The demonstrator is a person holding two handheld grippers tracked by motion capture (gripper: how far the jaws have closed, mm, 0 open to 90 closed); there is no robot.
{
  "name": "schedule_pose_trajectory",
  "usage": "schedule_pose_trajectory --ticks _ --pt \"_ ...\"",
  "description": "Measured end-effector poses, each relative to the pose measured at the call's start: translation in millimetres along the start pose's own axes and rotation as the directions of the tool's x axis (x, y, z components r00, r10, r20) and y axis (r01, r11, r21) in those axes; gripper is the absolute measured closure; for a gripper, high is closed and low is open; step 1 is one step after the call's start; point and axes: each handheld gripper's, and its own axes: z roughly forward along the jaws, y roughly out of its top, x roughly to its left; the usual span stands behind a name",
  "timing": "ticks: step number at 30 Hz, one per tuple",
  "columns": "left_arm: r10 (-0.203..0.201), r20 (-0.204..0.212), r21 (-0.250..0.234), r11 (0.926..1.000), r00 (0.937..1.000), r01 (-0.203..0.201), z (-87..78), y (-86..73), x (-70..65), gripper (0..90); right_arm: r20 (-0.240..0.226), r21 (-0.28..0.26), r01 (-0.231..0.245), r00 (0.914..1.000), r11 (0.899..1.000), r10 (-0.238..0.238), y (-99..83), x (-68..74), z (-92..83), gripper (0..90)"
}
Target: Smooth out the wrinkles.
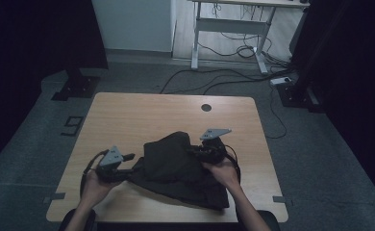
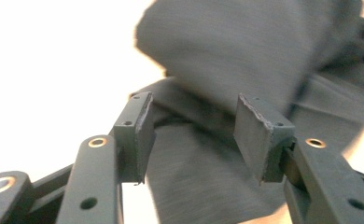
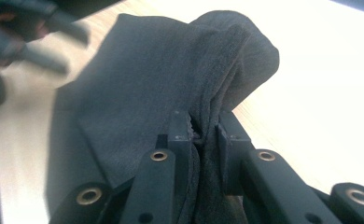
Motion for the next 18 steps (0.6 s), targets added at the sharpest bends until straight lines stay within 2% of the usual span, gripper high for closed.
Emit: schedule_pose_trajectory --ticks 2,4,6,9,11,12,14,16,18 --pt "-0.012 -0.036 0.003 0.9999 0.9993 0.012 -0.3 3.5 10.6 46.6 -0.019 -0.015 0.015 0.9997 1.0 -0.015 -3.9 4.0 -4.7 78.3" --pt "-0.038 -0.049 0.007 0.9993 0.9981 0.038 7.1 8.7 20.5 45.0 -0.042 -0.037 0.024 0.9988 0.999 -0.026 -8.6 8.0 -10.1 78.2" --pt "-0.054 -0.043 0.018 0.9983 0.9976 0.055 21.8 14.0 25.4 44.0 -0.072 -0.064 0.021 0.997 0.998 -0.026 -12.8 11.2 -16.0 78.2" --pt "-0.044 -0.03 0.061 0.9971 0.9986 0.046 51.0 20.9 24.6 41.3 -0.105 -0.079 0.028 0.9938 0.996 -0.036 -17.6 14.7 -22.5 78.0" --pt "-0.067 0.008 0.067 0.9955 0.9977 0.067 70.5 23.8 25.4 41.3 -0.124 -0.085 0.041 0.9909 0.996 -0.052 -20.7 17.9 -26.3 77.7" --pt "-0.072 0.016 0.069 0.9951 0.9973 0.071 75.4 24.7 25.6 41.1 -0.133 -0.088 0.051 0.9891 0.995 -0.062 -22.7 19.8 -28.6 77.6" --pt "-0.079 0.067 0.054 0.9957 0.9946 0.075 82.9 27.7 23.1 40.3 -0.153 -0.085 0.057 0.9858 0.995 -0.07 -25.8 21.8 -31.2 77.1" --pt "-0.076 0.129 0.022 0.997 0.9888 0.074 81.5 31.2 16.7 39.5 -0.165 -0.071 0.066 0.9834 0.995 -0.077 -30.1 23.4 -33.3 76.0" --pt "-0.054 0.181 -0.003 0.9984 0.982 0.056 73.8 34.0 8.2 38.9 -0.171 -0.06 0.066 0.9824 0.996 -0.076 -35.6 24.7 -35.8 73.4"
